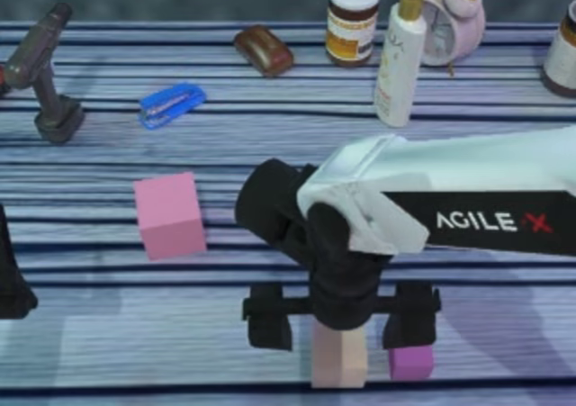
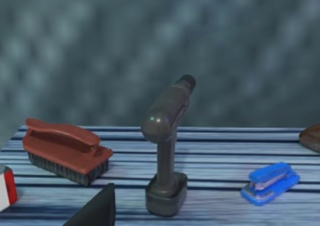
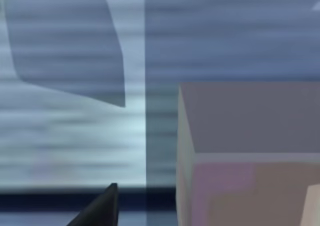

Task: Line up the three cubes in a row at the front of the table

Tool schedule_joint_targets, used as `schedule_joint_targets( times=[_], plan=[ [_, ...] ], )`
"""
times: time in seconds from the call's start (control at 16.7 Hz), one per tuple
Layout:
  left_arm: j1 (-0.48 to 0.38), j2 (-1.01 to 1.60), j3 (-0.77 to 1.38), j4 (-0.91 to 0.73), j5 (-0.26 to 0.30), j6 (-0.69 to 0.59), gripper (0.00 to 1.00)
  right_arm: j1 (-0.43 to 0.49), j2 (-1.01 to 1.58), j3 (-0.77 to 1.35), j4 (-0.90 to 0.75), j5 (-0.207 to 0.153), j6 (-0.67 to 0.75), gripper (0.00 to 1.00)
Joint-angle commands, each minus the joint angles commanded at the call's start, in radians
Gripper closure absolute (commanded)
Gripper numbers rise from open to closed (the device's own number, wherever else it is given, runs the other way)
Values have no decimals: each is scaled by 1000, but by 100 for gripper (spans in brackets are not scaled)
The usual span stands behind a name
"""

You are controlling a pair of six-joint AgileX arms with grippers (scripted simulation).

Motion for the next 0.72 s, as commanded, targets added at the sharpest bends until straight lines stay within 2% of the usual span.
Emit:
schedule_joint_targets(
  times=[0.3,0.6,0.72],
  plan=[
    [0,0,0,0,0,0,0,2,-72,96,-168,-1,3,0],
    [0,0,0,0,0,0,0,-1,-74,99,-172,-1,3,0],
    [-7,28,28,-20,1,-10,0,-16,-104,76,-156,11,-14,0]
  ],
)
